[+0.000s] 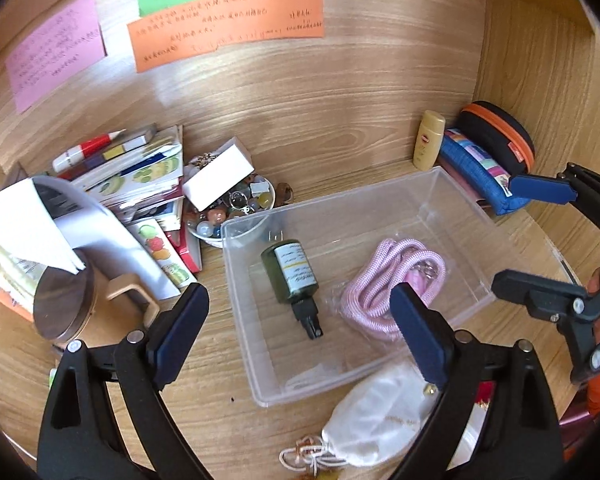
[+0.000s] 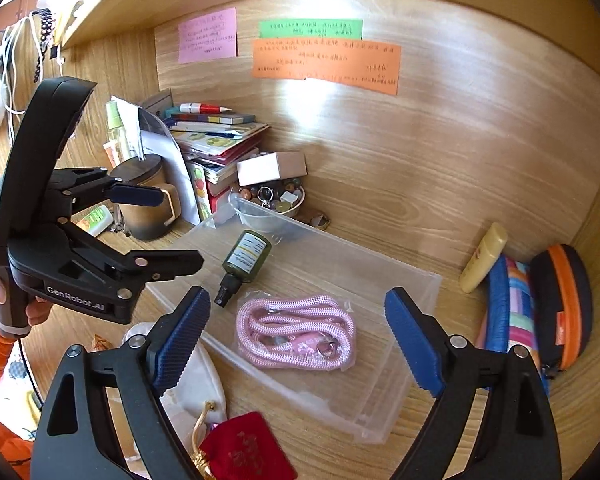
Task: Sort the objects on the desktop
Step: 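Release the green bottle with the left gripper while the right releases the rope bag into the box, then withdraw both grippers from the box toward the remaining desk items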
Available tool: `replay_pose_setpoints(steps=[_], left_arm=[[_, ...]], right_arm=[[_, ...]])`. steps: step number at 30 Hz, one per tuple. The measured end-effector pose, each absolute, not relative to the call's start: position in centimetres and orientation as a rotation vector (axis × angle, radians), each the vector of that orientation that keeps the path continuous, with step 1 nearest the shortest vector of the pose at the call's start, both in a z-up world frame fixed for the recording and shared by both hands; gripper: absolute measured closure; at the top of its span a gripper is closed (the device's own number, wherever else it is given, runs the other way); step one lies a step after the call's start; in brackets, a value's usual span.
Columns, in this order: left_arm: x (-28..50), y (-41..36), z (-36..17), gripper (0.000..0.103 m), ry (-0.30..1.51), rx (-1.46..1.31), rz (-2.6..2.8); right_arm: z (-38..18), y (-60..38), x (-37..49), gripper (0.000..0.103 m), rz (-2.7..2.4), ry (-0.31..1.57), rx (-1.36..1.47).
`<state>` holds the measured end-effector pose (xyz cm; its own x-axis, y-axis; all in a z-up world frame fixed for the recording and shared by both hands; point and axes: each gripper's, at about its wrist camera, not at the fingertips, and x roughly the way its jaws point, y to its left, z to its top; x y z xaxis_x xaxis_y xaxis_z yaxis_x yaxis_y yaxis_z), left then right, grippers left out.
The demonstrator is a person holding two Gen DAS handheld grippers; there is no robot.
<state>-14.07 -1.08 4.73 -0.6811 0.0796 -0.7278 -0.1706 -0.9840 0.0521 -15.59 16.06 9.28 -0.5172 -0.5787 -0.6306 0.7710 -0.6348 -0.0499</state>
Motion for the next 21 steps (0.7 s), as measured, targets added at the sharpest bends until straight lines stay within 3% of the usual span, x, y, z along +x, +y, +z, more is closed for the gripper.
replay_pose_setpoints(steps=[21], left_arm=[[-6.3, -2.4, 2.8, 0.006, 0.165, -1.183, 2.794]], right_arm=[[8.3, 18.6, -8.2, 0.008, -2.240, 0.500, 0.664]])
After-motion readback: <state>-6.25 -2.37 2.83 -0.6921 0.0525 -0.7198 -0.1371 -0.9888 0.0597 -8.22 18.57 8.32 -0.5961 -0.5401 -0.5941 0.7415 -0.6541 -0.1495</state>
